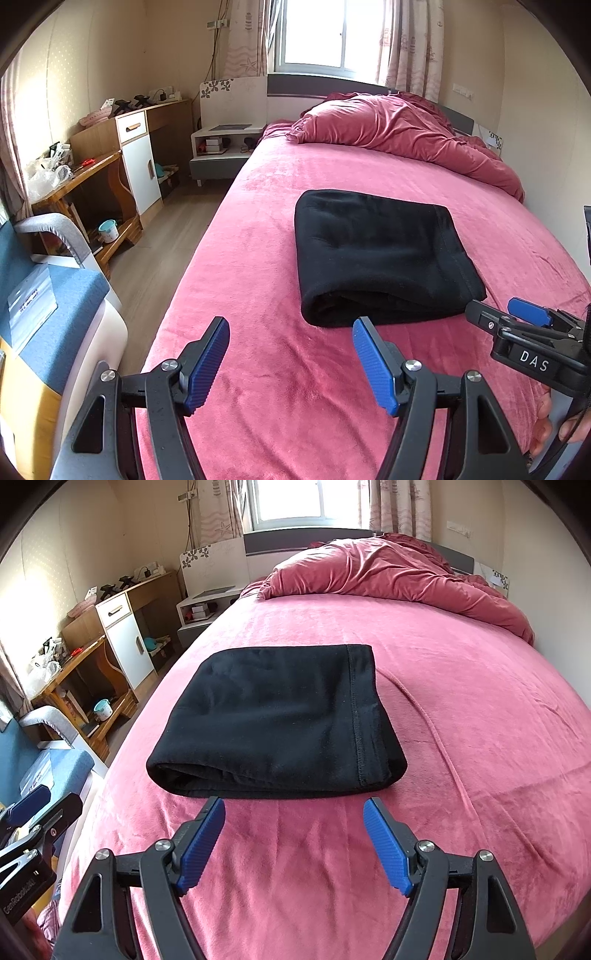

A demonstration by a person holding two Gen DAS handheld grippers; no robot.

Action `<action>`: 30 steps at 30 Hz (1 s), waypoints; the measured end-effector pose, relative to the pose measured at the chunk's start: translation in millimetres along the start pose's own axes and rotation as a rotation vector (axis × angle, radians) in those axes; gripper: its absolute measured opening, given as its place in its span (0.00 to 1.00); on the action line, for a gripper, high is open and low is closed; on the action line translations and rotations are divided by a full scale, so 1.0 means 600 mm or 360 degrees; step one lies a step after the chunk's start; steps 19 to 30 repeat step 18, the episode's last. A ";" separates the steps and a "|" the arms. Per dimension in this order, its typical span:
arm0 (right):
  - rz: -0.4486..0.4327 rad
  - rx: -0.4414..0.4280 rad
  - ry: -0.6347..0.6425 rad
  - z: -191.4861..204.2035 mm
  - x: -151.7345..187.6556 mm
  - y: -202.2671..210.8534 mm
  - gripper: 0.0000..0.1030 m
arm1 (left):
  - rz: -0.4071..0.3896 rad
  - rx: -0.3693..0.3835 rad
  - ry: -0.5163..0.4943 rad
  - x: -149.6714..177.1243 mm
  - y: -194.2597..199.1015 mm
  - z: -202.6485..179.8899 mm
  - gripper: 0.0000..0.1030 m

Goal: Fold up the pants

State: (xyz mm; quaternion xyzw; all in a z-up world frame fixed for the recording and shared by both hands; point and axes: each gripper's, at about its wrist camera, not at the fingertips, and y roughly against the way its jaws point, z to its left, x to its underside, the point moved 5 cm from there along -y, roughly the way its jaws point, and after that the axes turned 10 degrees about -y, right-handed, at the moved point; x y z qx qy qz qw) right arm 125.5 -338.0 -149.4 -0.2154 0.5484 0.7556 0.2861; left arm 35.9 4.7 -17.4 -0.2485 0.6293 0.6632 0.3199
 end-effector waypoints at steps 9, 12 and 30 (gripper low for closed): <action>-0.0001 0.0001 0.0001 -0.001 0.000 0.001 0.76 | -0.0003 0.0003 -0.0004 0.001 0.004 -0.003 0.69; 0.0005 0.0005 -0.0002 -0.002 0.003 0.001 0.77 | 0.0001 0.0013 -0.0002 0.001 0.004 -0.004 0.69; 0.0018 0.0023 -0.0016 -0.010 0.011 -0.001 0.77 | -0.0024 0.0012 -0.0002 0.002 0.004 -0.006 0.69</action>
